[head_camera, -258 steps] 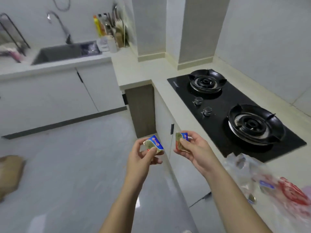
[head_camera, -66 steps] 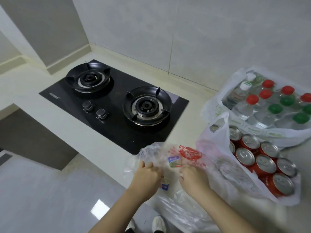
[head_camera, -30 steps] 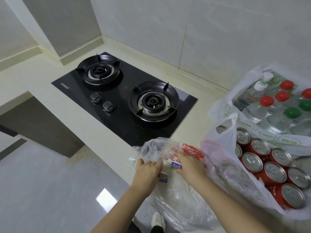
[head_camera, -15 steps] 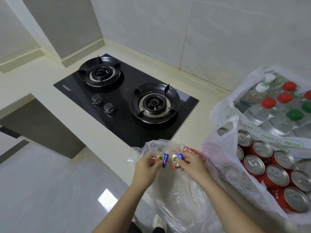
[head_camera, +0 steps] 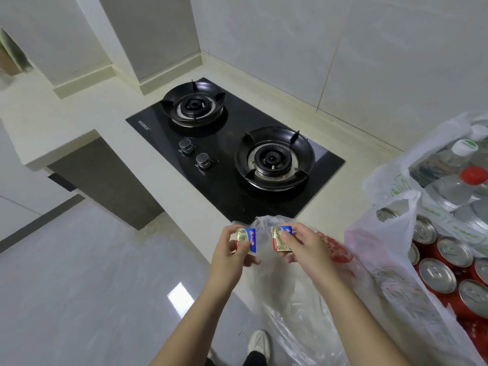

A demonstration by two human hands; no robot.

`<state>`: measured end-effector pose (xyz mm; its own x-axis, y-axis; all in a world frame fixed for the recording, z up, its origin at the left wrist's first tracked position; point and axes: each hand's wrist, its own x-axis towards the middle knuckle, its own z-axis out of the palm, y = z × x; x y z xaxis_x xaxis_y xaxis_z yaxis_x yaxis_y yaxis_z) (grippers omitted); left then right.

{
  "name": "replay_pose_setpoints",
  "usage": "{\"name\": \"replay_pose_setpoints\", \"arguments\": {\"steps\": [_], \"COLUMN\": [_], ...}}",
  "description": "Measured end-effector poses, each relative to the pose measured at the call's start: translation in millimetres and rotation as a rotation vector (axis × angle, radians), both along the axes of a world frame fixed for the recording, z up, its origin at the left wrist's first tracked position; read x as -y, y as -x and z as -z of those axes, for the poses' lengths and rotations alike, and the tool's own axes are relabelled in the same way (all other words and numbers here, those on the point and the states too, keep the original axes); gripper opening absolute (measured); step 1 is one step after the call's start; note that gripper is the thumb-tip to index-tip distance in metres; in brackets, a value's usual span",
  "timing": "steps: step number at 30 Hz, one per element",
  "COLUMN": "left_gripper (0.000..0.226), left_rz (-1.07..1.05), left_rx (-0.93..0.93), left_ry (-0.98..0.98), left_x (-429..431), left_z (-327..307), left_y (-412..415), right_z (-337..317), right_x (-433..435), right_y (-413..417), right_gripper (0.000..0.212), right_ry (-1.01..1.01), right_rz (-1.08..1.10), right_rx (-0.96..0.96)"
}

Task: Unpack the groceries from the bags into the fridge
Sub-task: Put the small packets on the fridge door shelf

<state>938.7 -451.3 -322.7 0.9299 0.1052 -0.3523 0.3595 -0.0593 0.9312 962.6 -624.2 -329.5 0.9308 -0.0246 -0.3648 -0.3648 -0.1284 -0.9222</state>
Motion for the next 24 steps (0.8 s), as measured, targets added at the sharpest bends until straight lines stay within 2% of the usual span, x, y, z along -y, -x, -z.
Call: {"name": "replay_pose_setpoints", "arguments": {"steps": [9, 17, 24], "left_gripper": [0.004, 0.017, 0.034], "left_rz": [-0.327, -0.527, -0.691], "left_rx": [0.027, 0.048, 0.119], "left_ry": [0.028, 0.105, 0.171], "left_x": [-71.9, -161.3, -252.2], "left_z": [-5.2, -18.0, -39.2], "left_y": [36.1, 103.7, 200.9], "right_z": [-16.9, -32.1, -43.9], "right_x": [-82.6, -183.6, -292.9], "right_y": [-0.5, 34.2, 106.9], "right_gripper": [0.010, 0.014, 0.021], "right_ry": [-0.078, -0.083, -0.071], "right_rz": [-0.171, -0.397, -0.601], "right_rx": [-0.009, -0.012, -0.056]}}
